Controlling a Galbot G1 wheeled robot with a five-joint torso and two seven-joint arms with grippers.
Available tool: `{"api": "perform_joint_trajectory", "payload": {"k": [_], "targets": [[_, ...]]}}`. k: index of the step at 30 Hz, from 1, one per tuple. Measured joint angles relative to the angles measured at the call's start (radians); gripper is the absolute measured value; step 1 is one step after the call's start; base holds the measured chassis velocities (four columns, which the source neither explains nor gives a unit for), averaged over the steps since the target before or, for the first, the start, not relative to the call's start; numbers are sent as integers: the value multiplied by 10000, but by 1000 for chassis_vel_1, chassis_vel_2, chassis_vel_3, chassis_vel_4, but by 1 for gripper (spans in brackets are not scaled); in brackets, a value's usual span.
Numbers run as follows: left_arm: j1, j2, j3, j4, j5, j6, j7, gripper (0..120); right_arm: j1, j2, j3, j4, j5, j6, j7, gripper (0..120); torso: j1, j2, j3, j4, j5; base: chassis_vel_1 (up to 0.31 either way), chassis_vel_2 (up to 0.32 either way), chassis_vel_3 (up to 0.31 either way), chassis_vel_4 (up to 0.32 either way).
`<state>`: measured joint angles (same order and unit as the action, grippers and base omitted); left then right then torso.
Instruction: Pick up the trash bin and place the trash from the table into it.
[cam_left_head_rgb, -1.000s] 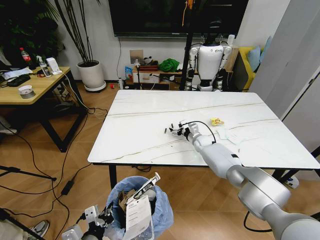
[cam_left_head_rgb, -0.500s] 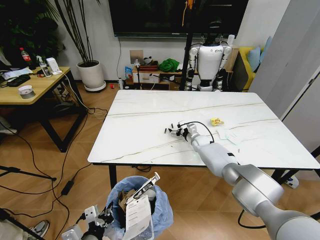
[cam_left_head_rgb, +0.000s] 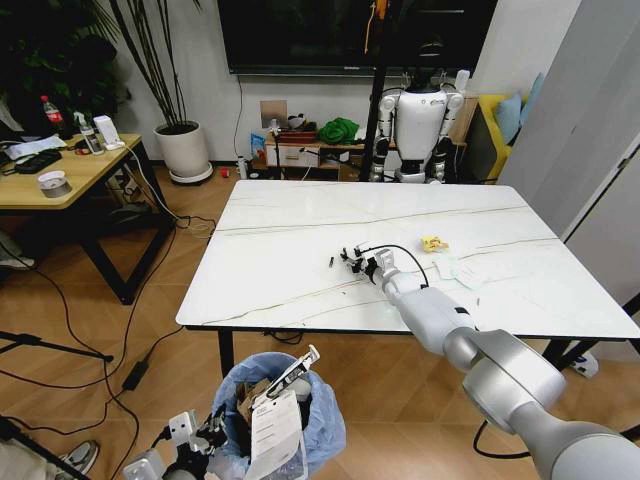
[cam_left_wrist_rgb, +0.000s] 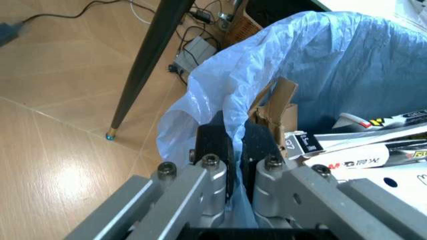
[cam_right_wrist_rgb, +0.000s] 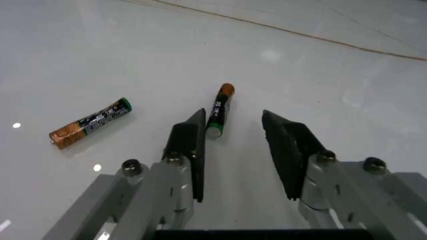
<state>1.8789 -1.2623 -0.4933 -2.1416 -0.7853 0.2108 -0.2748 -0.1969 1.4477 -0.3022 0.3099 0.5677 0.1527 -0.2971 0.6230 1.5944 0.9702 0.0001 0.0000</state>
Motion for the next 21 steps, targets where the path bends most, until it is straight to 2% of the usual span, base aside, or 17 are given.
{"api": "perform_joint_trajectory", "payload": {"k": [1, 4, 6, 7, 9, 18, 21], "targets": [[-8, -4, 2, 9, 3, 0, 0, 0, -36, -43, -3, 61, 12, 0, -18, 25, 0, 0, 0, -1, 0, 0, 0, 0, 0], [-17, -9, 7, 14, 4, 0, 0, 0, -68, -82, -18, 126, 22, -5, -29, 21, 0, 0, 1, -1, 0, 0, 0, 0, 0], [-38, -12, 18, 19, 6, 0, 0, 0, -133, -157, -56, 252, 41, -35, -63, 10, 0, 0, 2, -1, 0, 0, 0, 0, 0], [-39, -12, 18, 20, 6, 0, 0, 0, -138, -162, -61, 264, 42, -39, -67, 10, 0, 0, 1, -1, 0, 0, 0, 0, 0], [-57, -9, 17, 25, 7, -1, -1, 0, -225, -215, -112, 384, 77, -53, -113, 0, 0, 1, 1, -4, -2, 0, 0, 0, 0], [-84, 6, 10, 43, -4, -1, -13, 0, -93, -223, -281, 469, 244, -158, -365, 0, 2, -4, 6, -3, -1, 0, 0, 0, 0], [-115, 29, 42, 48, -19, 1, -26, 0, -66, -597, -693, 1254, 807, -366, -536, 0, 7, -10, 13, 1, 6, 0, 0, 0, 0]]}}
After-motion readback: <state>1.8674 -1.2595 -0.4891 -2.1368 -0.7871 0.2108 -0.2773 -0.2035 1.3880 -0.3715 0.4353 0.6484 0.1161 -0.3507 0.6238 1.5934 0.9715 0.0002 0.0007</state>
